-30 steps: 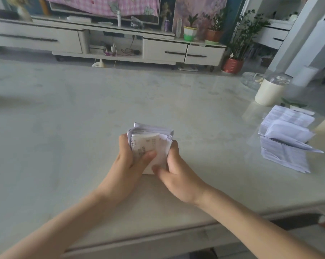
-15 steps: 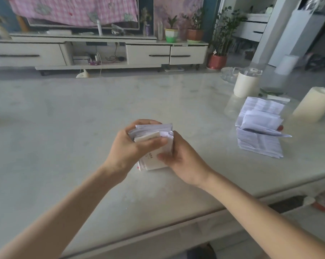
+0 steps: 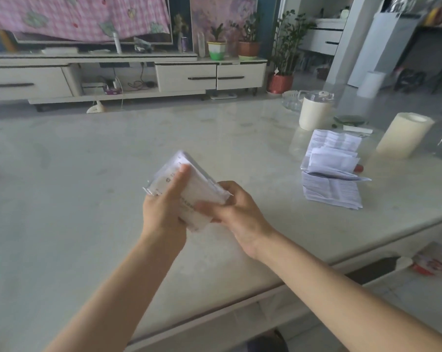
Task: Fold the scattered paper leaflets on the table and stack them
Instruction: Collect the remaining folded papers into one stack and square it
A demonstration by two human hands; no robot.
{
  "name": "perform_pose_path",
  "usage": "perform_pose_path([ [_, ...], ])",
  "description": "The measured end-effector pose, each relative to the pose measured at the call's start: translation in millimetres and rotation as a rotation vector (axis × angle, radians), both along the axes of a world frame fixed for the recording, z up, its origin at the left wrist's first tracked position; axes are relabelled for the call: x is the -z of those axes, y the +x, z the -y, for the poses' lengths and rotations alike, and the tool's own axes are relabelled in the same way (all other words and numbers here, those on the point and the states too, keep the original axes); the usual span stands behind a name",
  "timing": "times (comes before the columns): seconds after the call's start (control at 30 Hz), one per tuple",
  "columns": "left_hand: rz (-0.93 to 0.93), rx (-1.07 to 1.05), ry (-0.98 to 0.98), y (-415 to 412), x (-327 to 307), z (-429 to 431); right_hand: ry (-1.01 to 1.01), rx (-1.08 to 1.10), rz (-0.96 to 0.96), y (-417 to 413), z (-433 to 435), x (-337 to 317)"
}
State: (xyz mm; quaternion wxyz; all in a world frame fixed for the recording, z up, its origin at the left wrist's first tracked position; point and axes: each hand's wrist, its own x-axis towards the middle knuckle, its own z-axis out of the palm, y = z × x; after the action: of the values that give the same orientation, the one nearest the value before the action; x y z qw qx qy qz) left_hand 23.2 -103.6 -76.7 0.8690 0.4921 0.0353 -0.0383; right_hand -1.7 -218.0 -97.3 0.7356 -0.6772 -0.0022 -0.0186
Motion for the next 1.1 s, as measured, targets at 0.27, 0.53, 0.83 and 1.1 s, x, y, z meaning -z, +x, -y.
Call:
perform_pose_path([
  [0.27, 0.122, 0.109, 0.102, 4.2, 5.1, 11.4, -0.087, 0.017, 0.094, 2.3, 34.8, -16.3],
  [0.53, 0.579, 0.281, 0.756, 3.2, 18.5, 14.1, -0.599, 0.04, 0.105, -2.1, 63.3, 2.2],
  [0.83, 0.684, 0.413, 0.782, 8.1, 16.8, 19.3, -0.673, 0.024, 0.117, -19.7, 77.6, -19.5],
  [1.1, 0.195, 0.384, 0.064, -2.2, -11.0, 67.2, -0.028, 0.317, -0.004, -26.7, 83.9, -37.4],
])
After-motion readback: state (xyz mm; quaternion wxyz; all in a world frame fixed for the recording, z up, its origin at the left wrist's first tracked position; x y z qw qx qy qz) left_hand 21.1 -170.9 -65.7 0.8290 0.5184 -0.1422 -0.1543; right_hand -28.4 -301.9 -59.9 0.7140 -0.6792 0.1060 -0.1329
